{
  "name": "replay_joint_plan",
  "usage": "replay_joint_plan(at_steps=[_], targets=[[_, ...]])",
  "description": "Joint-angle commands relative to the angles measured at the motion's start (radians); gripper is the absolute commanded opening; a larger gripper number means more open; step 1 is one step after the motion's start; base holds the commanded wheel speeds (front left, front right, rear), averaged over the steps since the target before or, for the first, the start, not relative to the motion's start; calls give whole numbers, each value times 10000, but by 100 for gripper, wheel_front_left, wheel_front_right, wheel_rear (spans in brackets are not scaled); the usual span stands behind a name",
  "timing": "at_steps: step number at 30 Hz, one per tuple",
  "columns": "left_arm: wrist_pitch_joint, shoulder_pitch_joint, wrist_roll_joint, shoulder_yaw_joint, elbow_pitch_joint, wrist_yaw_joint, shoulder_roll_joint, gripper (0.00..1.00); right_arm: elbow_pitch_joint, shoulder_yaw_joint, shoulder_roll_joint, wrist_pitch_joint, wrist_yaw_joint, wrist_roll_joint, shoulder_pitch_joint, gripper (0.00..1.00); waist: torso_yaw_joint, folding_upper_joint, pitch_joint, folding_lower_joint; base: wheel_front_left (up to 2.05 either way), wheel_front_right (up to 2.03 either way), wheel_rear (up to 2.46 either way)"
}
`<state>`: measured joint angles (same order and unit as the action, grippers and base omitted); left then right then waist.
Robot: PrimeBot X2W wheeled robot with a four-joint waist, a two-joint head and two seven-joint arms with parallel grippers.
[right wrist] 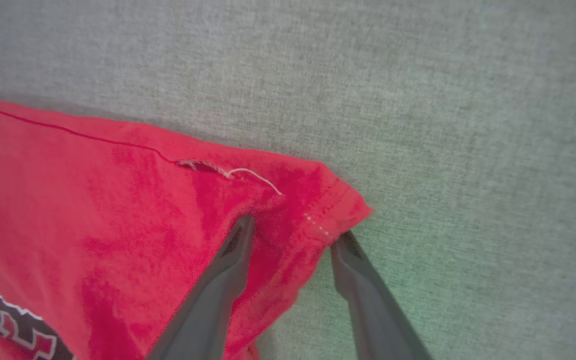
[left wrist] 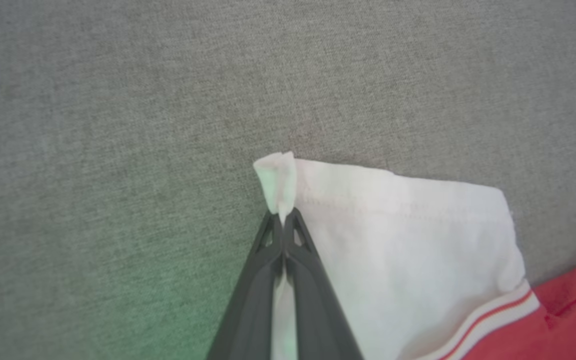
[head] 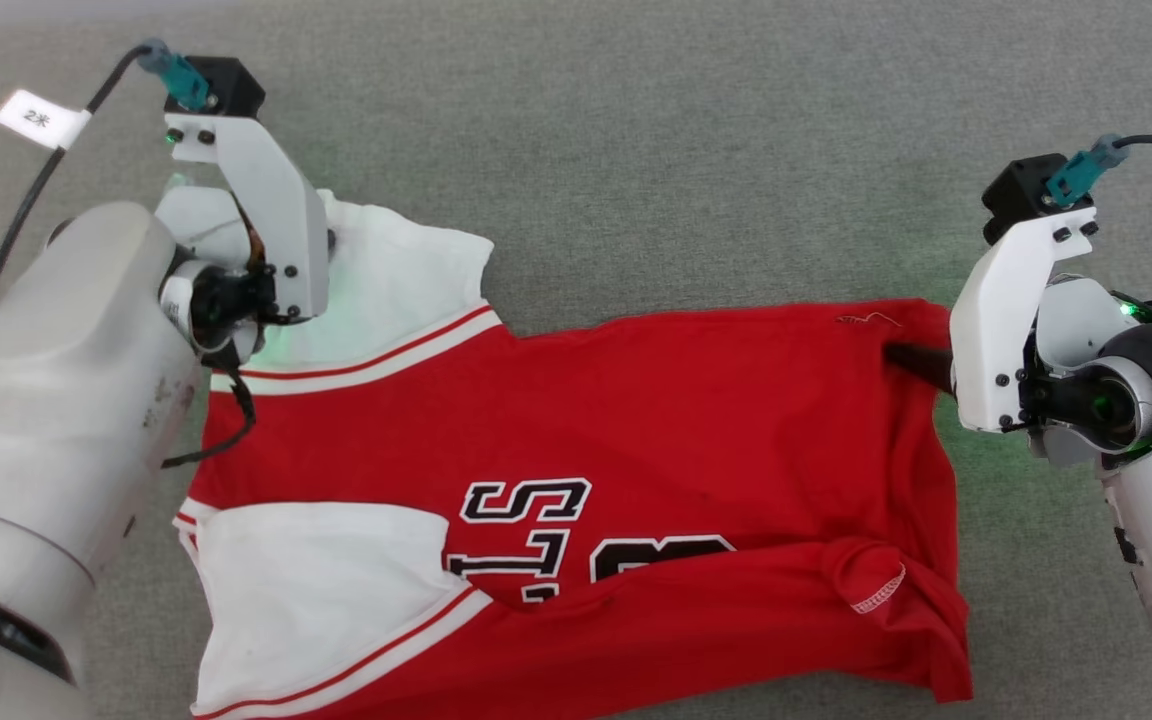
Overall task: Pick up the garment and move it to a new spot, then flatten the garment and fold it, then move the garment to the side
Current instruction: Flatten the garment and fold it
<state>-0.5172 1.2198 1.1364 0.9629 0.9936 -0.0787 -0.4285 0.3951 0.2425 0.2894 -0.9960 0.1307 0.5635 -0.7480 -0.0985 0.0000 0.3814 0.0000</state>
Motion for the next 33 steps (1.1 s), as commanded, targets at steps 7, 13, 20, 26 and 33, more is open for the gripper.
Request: replay_joint_plan(at_steps=[7,13,20,26,33], targets=[[441,42,337,-282,314,-304,85,0,508,487,515,233,0,651,-353,0,245,0,-306,0,0,0,0],[780,5,580,-458,287,-459,-109,0,448,789,899,1213,0,981,-402,0,497,0,-823,0,0,0,0],[1012,-285,883,-559,-121,-535,-340,0,234,1514,1423,2181,0,1492,-48,0,828,0,-1440,0,0,0,0],[940,-888,1125,-419,-1206,-522,-831,0,-247,2462,2141,2972,0,1991,319,0,1121,0,-2058,0,0,0,0],[769,-1920,1388,-296,-2671,-423,-1600,0,-1229,3670,3143,3604,0,2747,950,0,1383,0,-2674,0,0,0,0]])
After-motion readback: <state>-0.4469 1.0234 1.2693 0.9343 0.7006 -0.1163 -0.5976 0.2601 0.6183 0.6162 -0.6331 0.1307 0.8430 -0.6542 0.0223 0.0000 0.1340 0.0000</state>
